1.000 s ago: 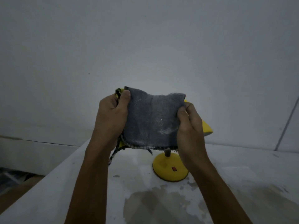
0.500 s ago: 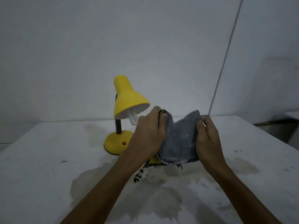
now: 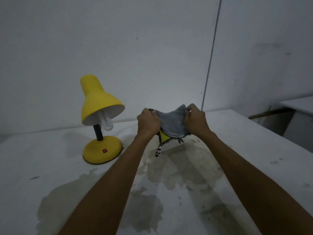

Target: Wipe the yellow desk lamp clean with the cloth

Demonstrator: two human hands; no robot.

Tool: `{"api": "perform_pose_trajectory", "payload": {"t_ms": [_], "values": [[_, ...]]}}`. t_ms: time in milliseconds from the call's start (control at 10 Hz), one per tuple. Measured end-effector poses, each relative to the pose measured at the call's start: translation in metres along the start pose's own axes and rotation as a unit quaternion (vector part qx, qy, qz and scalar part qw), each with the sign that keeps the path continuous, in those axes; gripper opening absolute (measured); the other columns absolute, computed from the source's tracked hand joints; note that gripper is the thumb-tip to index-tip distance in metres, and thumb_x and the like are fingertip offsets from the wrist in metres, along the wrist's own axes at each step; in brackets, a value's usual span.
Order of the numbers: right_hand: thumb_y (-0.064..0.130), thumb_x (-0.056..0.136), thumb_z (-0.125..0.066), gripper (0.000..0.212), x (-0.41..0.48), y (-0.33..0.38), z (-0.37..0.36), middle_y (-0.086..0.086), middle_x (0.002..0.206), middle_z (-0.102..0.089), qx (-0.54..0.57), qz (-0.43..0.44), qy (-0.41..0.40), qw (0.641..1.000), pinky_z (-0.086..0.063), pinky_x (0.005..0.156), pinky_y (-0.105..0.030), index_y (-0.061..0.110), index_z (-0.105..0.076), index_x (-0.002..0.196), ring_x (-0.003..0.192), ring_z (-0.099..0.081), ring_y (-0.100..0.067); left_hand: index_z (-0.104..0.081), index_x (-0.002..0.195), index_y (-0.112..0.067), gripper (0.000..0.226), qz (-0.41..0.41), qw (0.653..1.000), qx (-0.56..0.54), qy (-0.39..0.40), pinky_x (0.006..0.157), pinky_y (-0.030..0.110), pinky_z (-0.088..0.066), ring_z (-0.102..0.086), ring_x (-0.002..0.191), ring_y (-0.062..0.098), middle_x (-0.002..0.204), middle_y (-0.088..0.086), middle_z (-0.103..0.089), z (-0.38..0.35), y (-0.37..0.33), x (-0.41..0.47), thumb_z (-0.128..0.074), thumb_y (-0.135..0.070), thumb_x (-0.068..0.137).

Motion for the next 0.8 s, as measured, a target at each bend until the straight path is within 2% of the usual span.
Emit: {"api": "perform_pose_trajectory", "payload": {"t_ms": [200,300,400,500,700,800], "values": [[0.011,0.100,-0.044,0.016,0.038,0.010,-0.030,-0.013,0.095,-0.055,-0.117,0.005,0.040,0.992,-0.047,0.066,-0.038,0.004,-0.053,0.111,0.078,-0.055,-0.028,-0.051,0.123,0.005,0.034,0.036,0.998,0.041,-0.020,0.077,0.034,-0.042,-0.059,0.113,0.036,0.128,0.025,-0.056,-0.003,0.010,0.033,-0.041,-0.024,0.107],[0.010,0.099,-0.048,0.014,0.046,0.000,-0.042,-0.019,0.104,-0.060,-0.155,0.003,0.055,0.986,-0.044,0.064,-0.036,0.004,-0.050,0.111,0.078,-0.055,-0.029,-0.053,0.119,0.003,0.034,0.044,0.996,0.083,0.011,0.079,0.034,-0.049,-0.063,0.108,0.038,0.124,0.024,-0.060,-0.016,0.024,0.040,-0.046,-0.027,0.105],[0.028,0.097,-0.060,0.039,0.048,-0.017,-0.042,-0.021,0.118,-0.057,-0.133,-0.022,0.080,0.988,-0.051,0.078,-0.041,0.008,-0.042,0.125,0.098,-0.061,-0.037,-0.052,0.126,-0.005,0.051,0.069,0.978,0.181,0.081,0.089,0.041,-0.058,-0.067,0.106,0.039,0.126,0.019,-0.061,-0.024,0.033,0.035,-0.055,-0.045,0.096],[0.037,0.092,-0.067,0.052,0.048,-0.029,-0.031,-0.020,0.127,-0.054,-0.145,-0.036,0.078,0.986,-0.049,0.095,-0.054,0.013,-0.039,0.129,0.111,-0.058,-0.039,-0.042,0.141,-0.006,0.066,0.039,0.953,0.280,0.105,0.099,0.042,-0.048,-0.056,0.126,0.038,0.141,0.017,-0.051,-0.022,0.029,0.031,-0.055,-0.052,0.095],[0.036,0.093,-0.065,0.050,0.045,-0.006,0.002,-0.017,0.128,-0.056,-0.142,-0.003,0.069,0.987,-0.050,0.096,-0.051,0.014,-0.042,0.132,0.112,-0.059,-0.035,-0.043,0.142,-0.008,0.066,-0.022,0.961,0.245,0.125,0.102,0.043,-0.046,-0.053,0.129,0.037,0.144,0.017,-0.047,-0.004,-0.012,0.027,-0.060,-0.050,0.094],[0.038,0.093,-0.065,0.050,0.044,0.023,0.020,-0.015,0.128,-0.058,-0.130,0.040,0.042,0.990,-0.051,0.096,-0.050,0.016,-0.043,0.132,0.110,-0.061,-0.031,-0.046,0.143,-0.009,0.065,-0.055,0.969,0.217,0.107,0.103,0.043,-0.044,-0.051,0.131,0.035,0.146,0.017,-0.047,0.018,-0.044,0.019,-0.060,-0.050,0.094]]}}
Point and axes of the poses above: each hand's wrist, its own x-axis towards the middle knuckle, its own z-axis out of the back of the hand, y = z × x, the point moved 2 cm from there along x, towards the middle knuckle
